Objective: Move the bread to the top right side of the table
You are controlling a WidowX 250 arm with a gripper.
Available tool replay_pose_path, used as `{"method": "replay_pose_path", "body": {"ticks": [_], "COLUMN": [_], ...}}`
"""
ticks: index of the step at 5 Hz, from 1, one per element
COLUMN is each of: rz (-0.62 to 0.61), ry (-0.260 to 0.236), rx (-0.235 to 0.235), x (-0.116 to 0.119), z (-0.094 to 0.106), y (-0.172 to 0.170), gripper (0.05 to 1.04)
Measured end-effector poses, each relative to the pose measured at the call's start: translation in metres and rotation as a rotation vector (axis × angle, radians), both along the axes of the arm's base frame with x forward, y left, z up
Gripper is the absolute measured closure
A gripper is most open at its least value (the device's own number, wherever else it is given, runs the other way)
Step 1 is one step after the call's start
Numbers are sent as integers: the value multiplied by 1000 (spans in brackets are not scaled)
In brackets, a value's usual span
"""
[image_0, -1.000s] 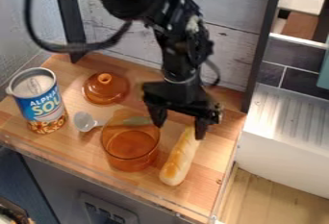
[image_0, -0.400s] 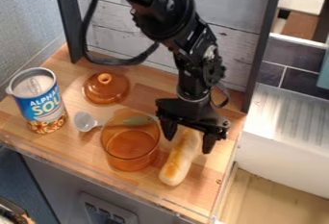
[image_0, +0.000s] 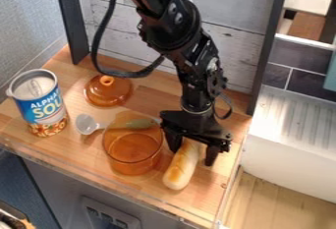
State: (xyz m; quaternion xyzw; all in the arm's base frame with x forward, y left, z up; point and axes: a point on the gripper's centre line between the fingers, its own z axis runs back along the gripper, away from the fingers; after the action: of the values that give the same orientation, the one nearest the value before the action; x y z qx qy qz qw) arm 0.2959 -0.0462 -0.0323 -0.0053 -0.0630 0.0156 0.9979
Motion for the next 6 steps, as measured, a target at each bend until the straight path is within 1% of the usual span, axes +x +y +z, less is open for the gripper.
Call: {"method": "replay_pose_path", "body": {"ticks": [1,2,3,4,5,6], "rz": [-9,-19,10,80,250,526], "ry": [-15,-1,21,2,-40,-61], "rx": [-13,-24,-55,-83,-84,-23], "x": [-3,-6,-6,-1,3,6], "z": [0,2,12,28,51,65], "y": [0,-2,3,12,22,37], "gripper": [413,495,495,495,495,495]}}
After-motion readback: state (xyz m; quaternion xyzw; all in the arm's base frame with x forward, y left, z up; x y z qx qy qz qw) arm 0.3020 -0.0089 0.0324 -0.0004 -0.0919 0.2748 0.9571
